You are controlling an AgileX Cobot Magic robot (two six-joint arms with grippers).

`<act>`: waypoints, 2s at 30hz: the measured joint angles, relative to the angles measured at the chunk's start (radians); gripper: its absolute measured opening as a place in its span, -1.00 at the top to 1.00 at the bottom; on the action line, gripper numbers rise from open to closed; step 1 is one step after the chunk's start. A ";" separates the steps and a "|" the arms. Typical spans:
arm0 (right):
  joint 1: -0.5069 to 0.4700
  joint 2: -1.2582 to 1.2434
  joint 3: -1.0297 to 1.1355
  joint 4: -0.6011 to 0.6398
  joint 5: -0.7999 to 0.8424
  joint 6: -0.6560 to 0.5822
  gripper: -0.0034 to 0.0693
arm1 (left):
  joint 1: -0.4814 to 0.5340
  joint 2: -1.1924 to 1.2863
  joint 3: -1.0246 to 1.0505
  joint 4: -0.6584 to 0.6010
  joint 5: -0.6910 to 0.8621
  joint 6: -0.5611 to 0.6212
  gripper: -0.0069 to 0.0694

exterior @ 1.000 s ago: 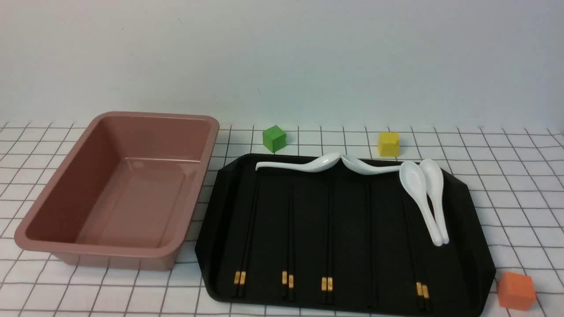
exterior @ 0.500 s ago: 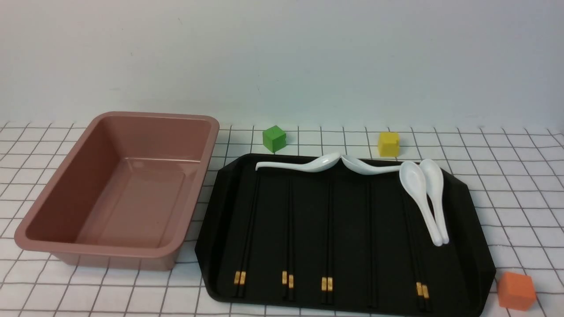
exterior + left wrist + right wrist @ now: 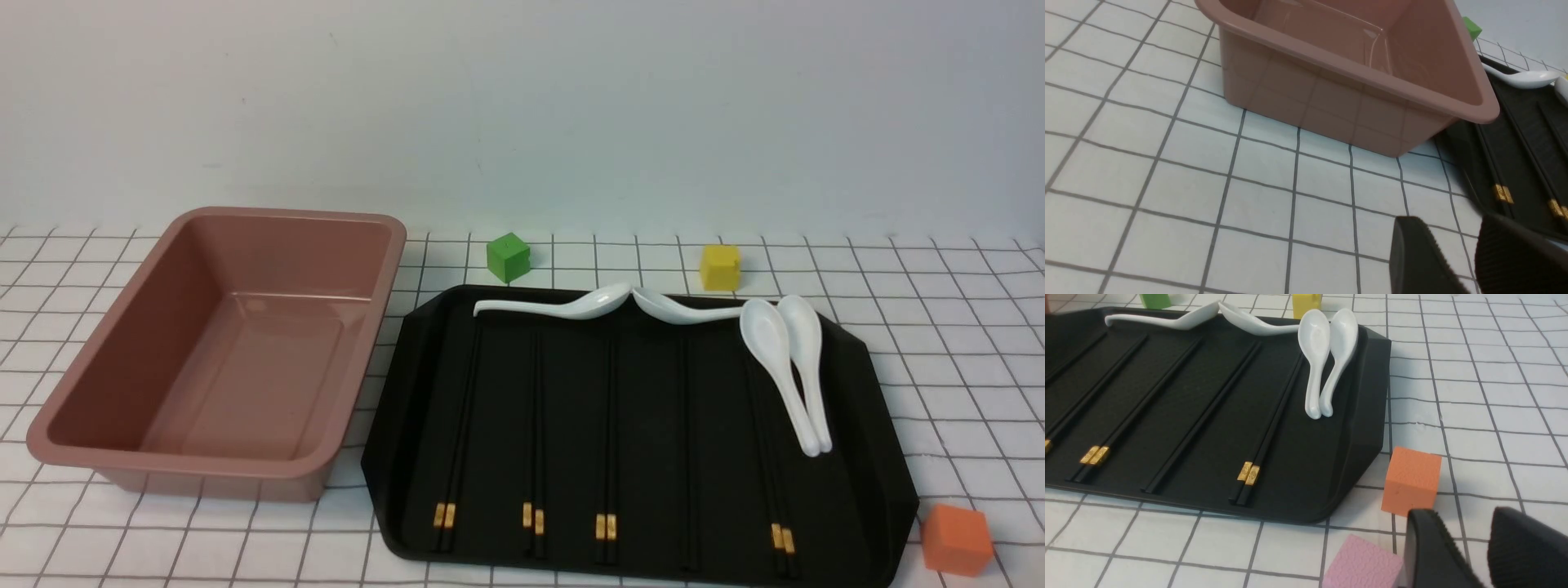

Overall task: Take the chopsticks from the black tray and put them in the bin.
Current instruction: Use the left arm to grab a pair of chopsticks

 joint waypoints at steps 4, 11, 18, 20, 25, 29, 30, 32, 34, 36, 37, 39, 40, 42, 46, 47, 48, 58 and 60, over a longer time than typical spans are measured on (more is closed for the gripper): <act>0.000 0.000 0.000 0.000 0.000 0.000 0.25 | 0.000 0.000 0.000 0.000 0.000 0.000 0.19; 0.000 0.000 0.000 0.000 0.000 0.000 0.25 | 0.000 0.000 0.000 -0.129 -0.029 -0.074 0.19; 0.000 0.000 0.000 0.000 0.000 0.000 0.25 | 0.000 0.000 0.000 -0.618 -0.035 -0.385 0.19; 0.000 0.000 0.000 0.000 0.000 0.000 0.25 | 0.000 0.000 0.000 -0.694 -0.043 -0.411 0.19; 0.000 0.000 0.000 0.000 0.000 0.000 0.25 | 0.000 0.000 0.000 -0.886 -0.091 -0.439 0.19; 0.000 0.000 0.000 0.000 0.000 0.000 0.25 | 0.000 0.000 -0.028 -0.962 -0.130 -0.352 0.22; 0.000 0.000 0.000 0.000 0.000 0.000 0.25 | 0.000 0.000 -0.061 -0.965 -0.130 -0.311 0.26; 0.000 0.000 0.000 0.000 0.000 0.000 0.25 | 0.000 0.000 -0.113 -0.965 -0.132 -0.253 0.32; 0.000 0.000 0.000 0.000 0.000 0.000 0.25 | 0.000 0.044 -0.242 -0.941 -0.115 -0.126 0.51; 0.000 0.000 0.000 0.000 0.000 0.000 0.25 | 0.000 0.127 -0.342 -0.879 -0.057 -0.042 0.72; 0.000 0.000 0.000 0.000 0.000 0.000 0.25 | 0.000 0.212 -0.394 -0.830 0.007 -0.010 0.82; 0.000 0.000 0.000 0.000 0.000 0.000 0.25 | 0.000 0.385 -0.499 -0.699 0.209 0.024 0.85; 0.000 0.000 0.000 0.000 0.000 0.000 0.25 | 0.000 0.462 -0.532 -0.648 0.293 0.030 0.85; 0.000 0.000 0.000 0.000 0.000 0.000 0.25 | 0.000 0.657 -0.606 -0.526 0.484 0.038 0.85; 0.000 0.000 0.000 0.000 0.000 0.000 0.25 | 0.000 0.947 -0.711 -0.416 0.647 0.084 0.85; 0.000 0.000 0.000 0.000 0.000 0.000 0.25 | -0.011 1.039 -0.742 -0.422 0.653 0.108 0.85; 0.000 0.000 0.000 0.000 0.000 0.000 0.25 | -0.030 1.109 -0.772 -0.433 0.653 0.125 0.85; 0.000 0.000 0.000 0.000 0.000 0.000 0.25 | -0.315 1.600 -1.099 -0.338 0.507 0.047 0.79; 0.000 0.000 0.000 0.000 0.000 0.000 0.25 | -0.339 1.676 -1.172 -0.291 0.497 0.017 0.69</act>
